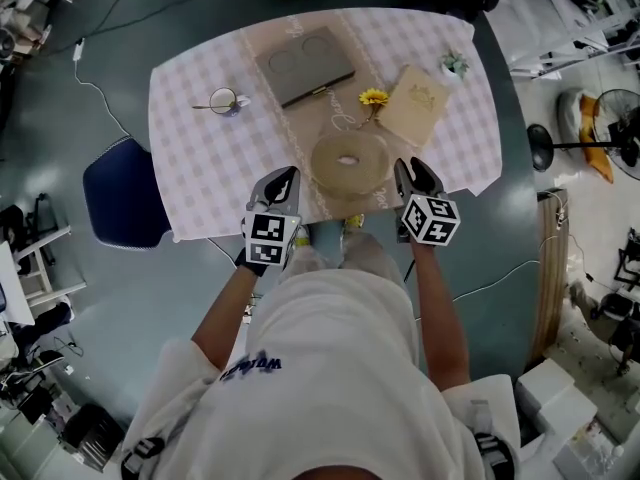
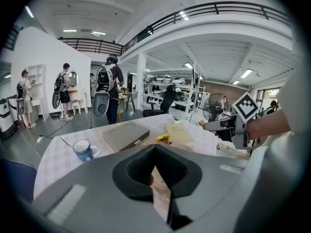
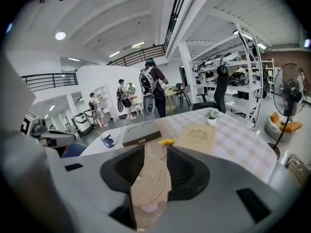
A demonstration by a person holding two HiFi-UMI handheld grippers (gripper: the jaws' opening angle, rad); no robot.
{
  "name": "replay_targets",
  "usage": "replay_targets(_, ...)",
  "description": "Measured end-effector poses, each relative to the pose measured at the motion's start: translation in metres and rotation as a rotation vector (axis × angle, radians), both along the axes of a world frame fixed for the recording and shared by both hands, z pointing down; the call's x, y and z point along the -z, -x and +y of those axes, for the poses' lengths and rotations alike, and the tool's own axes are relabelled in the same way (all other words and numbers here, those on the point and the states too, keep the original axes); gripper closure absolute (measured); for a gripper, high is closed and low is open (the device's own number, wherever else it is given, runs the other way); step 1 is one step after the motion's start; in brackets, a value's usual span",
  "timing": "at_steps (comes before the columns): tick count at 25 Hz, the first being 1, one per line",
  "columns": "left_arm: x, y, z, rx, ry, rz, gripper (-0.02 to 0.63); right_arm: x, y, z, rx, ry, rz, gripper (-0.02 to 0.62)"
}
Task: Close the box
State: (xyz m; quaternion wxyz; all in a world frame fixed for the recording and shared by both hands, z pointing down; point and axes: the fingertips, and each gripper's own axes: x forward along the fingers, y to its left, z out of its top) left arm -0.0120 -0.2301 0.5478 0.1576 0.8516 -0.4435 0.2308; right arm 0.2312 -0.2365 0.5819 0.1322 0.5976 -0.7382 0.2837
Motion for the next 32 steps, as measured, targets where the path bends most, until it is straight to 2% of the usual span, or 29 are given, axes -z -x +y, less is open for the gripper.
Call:
replay_targets(7,0.035,0.003,-0.012,-0.003,-0.072,0.009,0.604,0.058,-0.010,0.014,-0.051,-0.111,0.012,0.446)
replay_targets(22,0.077,0.010,-0.035,-0.032,-0.157,0.008,0.604,0.163,-0.050,0.022,-0.128,-0.339,0.089,0.448)
replay_targets(32,0.128,-0.003,-0.046,-0.043,-0.239,0.075,0.603,0.206,-0.057,0.031,-0.155,-0.435,0.112,0.457)
